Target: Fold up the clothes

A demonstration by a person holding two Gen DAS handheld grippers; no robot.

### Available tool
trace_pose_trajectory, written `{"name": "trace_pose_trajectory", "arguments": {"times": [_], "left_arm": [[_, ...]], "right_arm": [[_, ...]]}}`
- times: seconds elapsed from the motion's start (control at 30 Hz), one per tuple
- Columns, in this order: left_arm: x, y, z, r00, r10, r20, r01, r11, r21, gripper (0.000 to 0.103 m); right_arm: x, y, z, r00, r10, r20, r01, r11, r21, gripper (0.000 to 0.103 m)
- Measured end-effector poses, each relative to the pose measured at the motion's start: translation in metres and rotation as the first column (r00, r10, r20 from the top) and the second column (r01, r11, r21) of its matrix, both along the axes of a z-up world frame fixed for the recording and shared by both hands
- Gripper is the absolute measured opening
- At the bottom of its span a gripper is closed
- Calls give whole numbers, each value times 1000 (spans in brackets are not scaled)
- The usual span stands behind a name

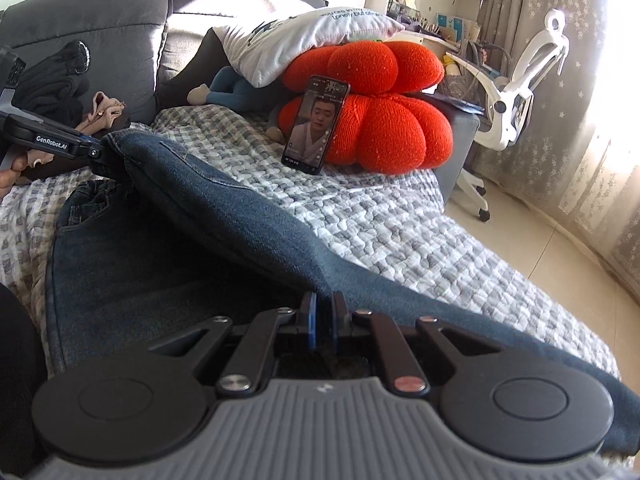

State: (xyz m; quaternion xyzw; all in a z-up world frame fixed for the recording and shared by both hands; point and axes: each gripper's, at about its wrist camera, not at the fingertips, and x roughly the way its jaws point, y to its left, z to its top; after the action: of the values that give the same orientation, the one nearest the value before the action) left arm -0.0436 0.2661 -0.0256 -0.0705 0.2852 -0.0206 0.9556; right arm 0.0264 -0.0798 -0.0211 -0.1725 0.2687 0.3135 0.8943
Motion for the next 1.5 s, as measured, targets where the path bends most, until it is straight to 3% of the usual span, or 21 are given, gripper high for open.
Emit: {"name": "trace_pose_trajectory", "arguments": {"times": [0.4, 0.47, 0.57, 0.63, 0.7, 0.77, 0.8, 0.9, 1.17, 1.37, 1.5], "left_arm": [[-26, -3, -20, 994, 28, -109, -35, 998, -60, 26], [-29, -1, -20, 992, 34, -120, -46, 994, -98, 29], [-34, 6, -18, 992, 28, -120, -51, 981, -188, 47], [-38, 11, -16, 992, 26, -124, -58, 962, -266, 51], [-40, 15, -15, 992, 27, -127, -68, 939, -337, 56], [-42, 17, -14, 992, 22, -126, -71, 915, -397, 58], [-42, 17, -14, 992, 17, -123, -68, 905, -421, 60], [-39, 15, -14, 993, 4, -115, -60, 872, -486, 64], [-22, 6, -23, 994, 15, -109, -79, 788, -611, 63], [-13, -4, -26, 991, 68, -117, -124, 803, -583, 60], [-12, -1, -27, 987, 117, -109, -159, 799, -580, 39]], "right_arm": [[-1, -1, -31, 988, -12, -151, 9, 1000, -22, 10], [2, -6, -29, 984, -21, -178, 25, 999, 21, 15], [6, -15, -25, 972, -39, -231, 62, 994, 95, 15], [9, -23, -22, 961, -55, -272, 99, 984, 150, 16], [11, -32, -18, 945, -75, -320, 149, 966, 213, 21], [13, -42, -16, 929, -84, -360, 191, 943, 274, 49], [13, -46, -15, 921, -81, -381, 207, 930, 302, 53], [15, -59, -14, 890, -73, -450, 263, 889, 375, 55], [33, -91, -30, 773, -91, -627, 449, 777, 441, 56], [38, -109, -35, 749, -172, -640, 539, 721, 436, 56], [44, -118, -39, 739, -247, -627, 591, 685, 426, 56]]}}
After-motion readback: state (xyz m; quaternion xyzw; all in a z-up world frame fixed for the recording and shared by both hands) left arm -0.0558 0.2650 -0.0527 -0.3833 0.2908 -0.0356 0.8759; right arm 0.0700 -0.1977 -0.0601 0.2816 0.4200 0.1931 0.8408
